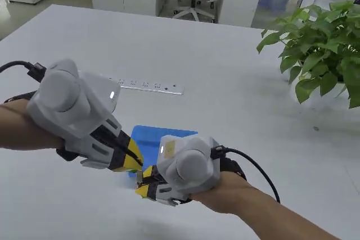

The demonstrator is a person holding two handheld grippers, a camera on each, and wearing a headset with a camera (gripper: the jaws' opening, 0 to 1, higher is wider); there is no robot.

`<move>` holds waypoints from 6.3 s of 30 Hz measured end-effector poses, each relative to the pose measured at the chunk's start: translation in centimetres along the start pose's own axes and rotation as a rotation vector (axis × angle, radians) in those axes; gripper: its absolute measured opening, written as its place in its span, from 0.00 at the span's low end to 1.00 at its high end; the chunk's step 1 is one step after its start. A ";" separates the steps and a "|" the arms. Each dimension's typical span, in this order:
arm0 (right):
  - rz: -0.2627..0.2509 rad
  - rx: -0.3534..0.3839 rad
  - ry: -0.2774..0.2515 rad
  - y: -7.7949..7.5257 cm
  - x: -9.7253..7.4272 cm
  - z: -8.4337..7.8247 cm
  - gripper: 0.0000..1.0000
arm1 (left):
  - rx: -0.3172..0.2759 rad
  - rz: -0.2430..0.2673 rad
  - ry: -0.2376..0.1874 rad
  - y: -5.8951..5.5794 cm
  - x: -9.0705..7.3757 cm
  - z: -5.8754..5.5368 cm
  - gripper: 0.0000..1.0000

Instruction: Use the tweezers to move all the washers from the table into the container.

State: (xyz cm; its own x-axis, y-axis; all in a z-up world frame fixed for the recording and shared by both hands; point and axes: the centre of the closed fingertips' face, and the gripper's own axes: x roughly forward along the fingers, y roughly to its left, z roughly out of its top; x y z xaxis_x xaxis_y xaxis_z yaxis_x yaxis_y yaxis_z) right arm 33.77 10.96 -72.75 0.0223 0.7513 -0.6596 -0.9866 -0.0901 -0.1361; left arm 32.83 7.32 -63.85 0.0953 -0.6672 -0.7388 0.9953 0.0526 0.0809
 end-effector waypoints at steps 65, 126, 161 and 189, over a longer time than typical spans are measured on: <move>-0.016 0.060 0.070 -9.4 0.1 -7.4 0.09 | -0.008 -0.040 -0.038 10.1 6.0 -1.1 0.05; 0.002 0.057 0.082 -9.4 0.5 -8.3 0.09 | -0.017 -0.038 -0.032 10.4 6.6 -2.0 0.05; -0.095 0.012 0.016 -8.1 -3.2 -2.9 0.13 | 0.022 0.032 -0.045 7.8 1.8 1.7 0.04; -0.096 -0.048 0.060 -4.3 -5.4 -2.7 0.06 | 0.027 0.046 -0.023 3.9 1.0 0.7 0.05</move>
State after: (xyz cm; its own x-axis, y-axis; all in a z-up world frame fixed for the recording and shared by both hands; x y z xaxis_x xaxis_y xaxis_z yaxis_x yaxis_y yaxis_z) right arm 38.38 5.48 -70.60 0.1271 0.7178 -0.6846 -0.9707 -0.0520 -0.2347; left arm 36.78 6.37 -63.82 0.1407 -0.6814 -0.7182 0.9890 0.0638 0.1332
